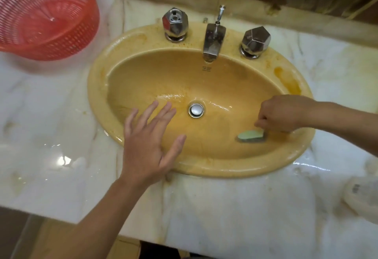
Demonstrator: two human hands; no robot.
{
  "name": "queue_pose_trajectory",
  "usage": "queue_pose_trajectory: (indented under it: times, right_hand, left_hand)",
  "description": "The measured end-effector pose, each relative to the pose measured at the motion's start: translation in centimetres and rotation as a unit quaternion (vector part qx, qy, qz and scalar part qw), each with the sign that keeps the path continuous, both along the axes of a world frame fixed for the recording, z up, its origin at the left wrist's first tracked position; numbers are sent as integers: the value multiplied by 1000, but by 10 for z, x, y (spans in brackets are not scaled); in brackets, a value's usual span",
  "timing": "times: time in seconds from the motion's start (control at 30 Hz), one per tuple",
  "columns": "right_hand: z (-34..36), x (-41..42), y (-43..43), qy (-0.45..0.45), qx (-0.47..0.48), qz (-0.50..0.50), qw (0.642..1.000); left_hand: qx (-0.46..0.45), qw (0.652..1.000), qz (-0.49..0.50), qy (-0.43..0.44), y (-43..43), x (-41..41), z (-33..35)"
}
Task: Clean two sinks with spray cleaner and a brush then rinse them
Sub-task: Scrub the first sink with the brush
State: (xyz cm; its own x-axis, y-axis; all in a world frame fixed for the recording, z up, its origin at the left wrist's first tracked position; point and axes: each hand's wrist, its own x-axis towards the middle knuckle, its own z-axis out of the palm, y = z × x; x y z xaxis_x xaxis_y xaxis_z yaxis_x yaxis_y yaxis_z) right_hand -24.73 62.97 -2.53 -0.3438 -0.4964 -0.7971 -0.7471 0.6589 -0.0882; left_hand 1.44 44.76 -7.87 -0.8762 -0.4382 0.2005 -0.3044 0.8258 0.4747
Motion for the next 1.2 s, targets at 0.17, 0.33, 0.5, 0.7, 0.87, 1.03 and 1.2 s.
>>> queue_pose_trajectory:
  times: [0.17, 0.33, 0.5, 0.7, 0.87, 1.03, 1.2]
  right_hand:
    - [5, 13, -5, -108, -12, -26, 994]
    - [2, 18, -5, -87, -22, -55, 994]
    - [3, 24, -7, -9, -40, -24, 999]
    - [1, 24, -10, -33, -47, -44, 997]
    - [3, 31, -15, -133, -53, -95, 985]
    - [6, 37, -15, -168, -55, -133, 975]
    - [-2, 40, -9, 3, -62, -98, 993]
  left_hand:
    - [-48, 996, 70, -10, -14, 47, -18]
    - [-51, 993, 100, -25, -15, 50, -29]
    - [-31, 992, 122, -28, -16, 50, -31]
    - [-7, 992, 125, -30, -17, 48, -31]
    - [9, 989, 146, -13, -20, 48, -32]
    - [50, 981, 185, 5, -22, 48, -32]
    - [58, 980, 192, 14, -24, 49, -34]
